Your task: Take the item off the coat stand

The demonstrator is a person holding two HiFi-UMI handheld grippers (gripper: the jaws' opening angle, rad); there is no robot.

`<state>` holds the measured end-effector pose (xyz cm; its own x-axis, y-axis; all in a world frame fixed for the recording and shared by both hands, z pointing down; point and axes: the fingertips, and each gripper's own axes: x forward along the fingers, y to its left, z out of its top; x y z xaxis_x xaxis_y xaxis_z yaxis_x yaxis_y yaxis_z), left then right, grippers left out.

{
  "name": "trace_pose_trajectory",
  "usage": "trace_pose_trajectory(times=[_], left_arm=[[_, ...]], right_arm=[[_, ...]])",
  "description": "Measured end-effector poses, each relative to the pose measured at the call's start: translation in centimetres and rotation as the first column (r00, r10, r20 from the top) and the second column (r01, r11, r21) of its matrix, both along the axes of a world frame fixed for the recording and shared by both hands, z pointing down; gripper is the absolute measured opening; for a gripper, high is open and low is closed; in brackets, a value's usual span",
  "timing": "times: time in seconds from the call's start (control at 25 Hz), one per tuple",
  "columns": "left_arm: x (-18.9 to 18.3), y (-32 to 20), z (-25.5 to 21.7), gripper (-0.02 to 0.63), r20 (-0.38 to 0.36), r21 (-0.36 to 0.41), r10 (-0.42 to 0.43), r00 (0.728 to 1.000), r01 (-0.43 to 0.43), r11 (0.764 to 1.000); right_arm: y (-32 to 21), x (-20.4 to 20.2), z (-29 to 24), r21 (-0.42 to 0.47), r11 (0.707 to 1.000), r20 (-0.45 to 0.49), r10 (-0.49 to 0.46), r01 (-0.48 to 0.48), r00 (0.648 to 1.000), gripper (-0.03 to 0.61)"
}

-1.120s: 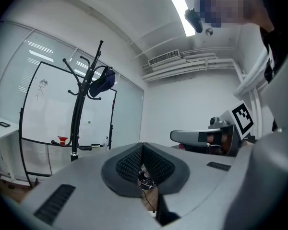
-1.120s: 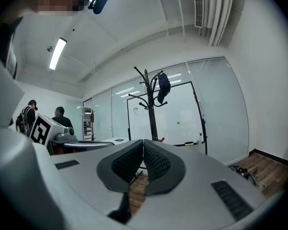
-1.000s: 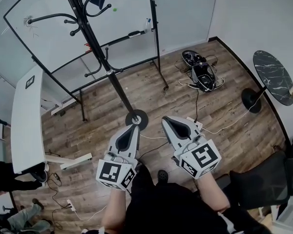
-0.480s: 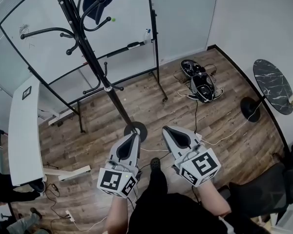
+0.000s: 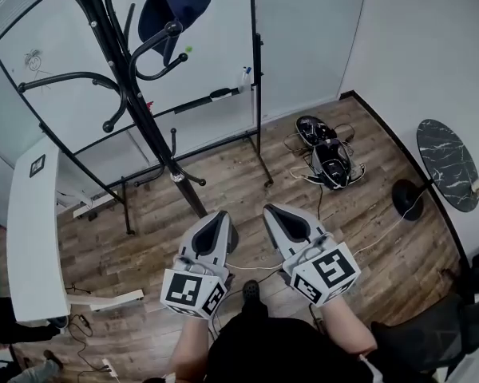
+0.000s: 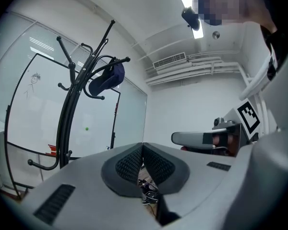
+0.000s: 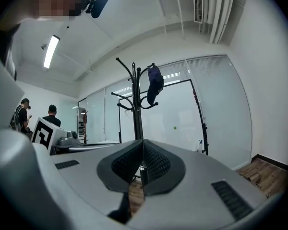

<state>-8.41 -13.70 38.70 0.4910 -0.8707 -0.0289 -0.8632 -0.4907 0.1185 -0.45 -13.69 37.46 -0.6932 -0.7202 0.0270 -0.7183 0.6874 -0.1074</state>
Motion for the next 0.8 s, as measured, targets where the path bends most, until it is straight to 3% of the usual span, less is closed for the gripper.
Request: trace_pose_trajectory(times=[0.2,0.44,0.6,0.8], left_arm=[[-0.4,-3.8,0.3,0.015,0.009,0.014,-0.011,1.0,0.011,1.0],[-2.0,-6.7,-1.1,0.015,0.048,0.043,-0.038,0.998,0.036,0.998],[-2.6,-8.4,-2.7,0.015,0.072,0.083,-0.06,0.996,0.054,0.995],[-3.1,-10.9,-4.3,0.017,0.086,0.113,-0.103,0.991,0.093,0.989]], right_arm=[[-2.2,-2.8,-0.3,0.029,0.998,0.009,-0.065,0.064,0.998,0.031],[-4.7,-3.2,-0.4,0.027,0.997,0.032,-0.078,0.077,0.996,0.031],[-6.4,-3.7,-2.1,0.054,0.993,0.075,-0.109,0.105,0.991,0.031],[-8.0,-5.4,-4.6,0.104,0.982,0.051,-0.161,0.155,0.986,0.031]])
